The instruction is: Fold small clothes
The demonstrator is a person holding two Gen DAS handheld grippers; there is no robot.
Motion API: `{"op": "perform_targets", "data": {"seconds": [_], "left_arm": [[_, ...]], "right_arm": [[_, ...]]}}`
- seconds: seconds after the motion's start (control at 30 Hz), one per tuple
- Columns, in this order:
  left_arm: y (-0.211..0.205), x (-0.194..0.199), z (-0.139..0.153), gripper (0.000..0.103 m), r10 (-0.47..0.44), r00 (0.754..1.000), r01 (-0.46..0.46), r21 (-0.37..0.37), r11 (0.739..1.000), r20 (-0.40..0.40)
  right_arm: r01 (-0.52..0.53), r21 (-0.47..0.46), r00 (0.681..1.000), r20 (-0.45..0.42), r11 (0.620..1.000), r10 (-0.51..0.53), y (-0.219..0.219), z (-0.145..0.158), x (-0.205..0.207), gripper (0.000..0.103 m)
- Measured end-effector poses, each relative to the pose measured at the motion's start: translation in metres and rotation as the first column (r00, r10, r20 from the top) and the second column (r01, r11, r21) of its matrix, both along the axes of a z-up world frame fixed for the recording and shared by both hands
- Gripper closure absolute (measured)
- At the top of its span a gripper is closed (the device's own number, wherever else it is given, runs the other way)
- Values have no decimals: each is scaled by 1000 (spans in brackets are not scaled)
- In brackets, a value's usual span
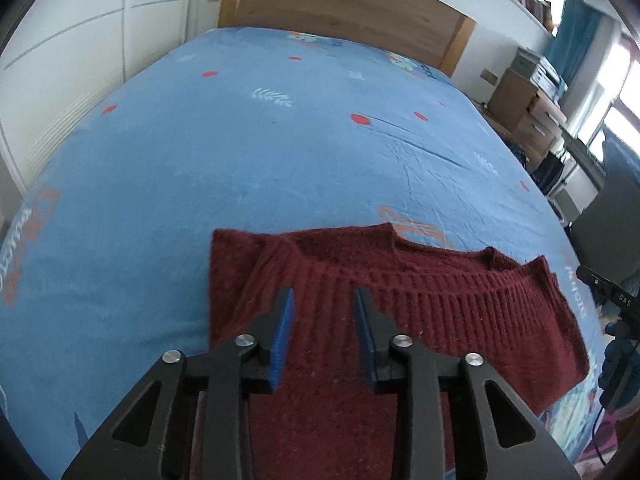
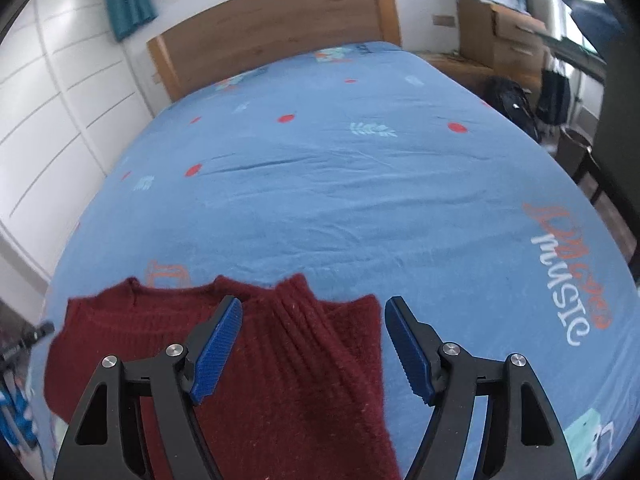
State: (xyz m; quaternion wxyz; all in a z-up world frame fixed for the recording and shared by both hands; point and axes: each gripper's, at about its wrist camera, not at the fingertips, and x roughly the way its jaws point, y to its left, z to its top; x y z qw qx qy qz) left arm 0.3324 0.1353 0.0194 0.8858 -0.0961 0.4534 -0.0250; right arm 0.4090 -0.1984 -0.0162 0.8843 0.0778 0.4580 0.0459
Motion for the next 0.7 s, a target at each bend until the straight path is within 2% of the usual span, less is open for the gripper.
{"op": "perform_targets", "data": {"seconds": [0.17,0.33,0.4,0.47,0.5,0.57,0.7], "left_arm": [[-21,11,-23,72,-35,999,37,74,997,-26],[-18,-1,-63,72,-37,996,47,120,992,-79],[-14,-11,-67,72,-43,997,49,110,993,-62],[-15,-21,-69,72,-60,997,66,117,991,-59],[-17,-25,-70,72,-73,996,80,134,988,-59],[-22,-35,-70,71,-99,993,108,173,979,-59],[-21,-46,-65,71,-97,994,106,172,979,-60]], "right_arm": [[-66,-55,997,-50,996,63,22,-27,-2,27],[-61,-132,989,-139,989,42,19,-68,-25,27],[-35,-107,990,-142,994,20,6,-77,-43,24],[10,3,984,-178,1000,-9,-13,-87,-60,24],[22,26,983,-181,999,-17,-18,-89,-68,24],[9,26,984,-177,1000,-5,-21,-88,-83,24],[-4,22,983,-183,1000,8,-25,-80,-98,24]]}}
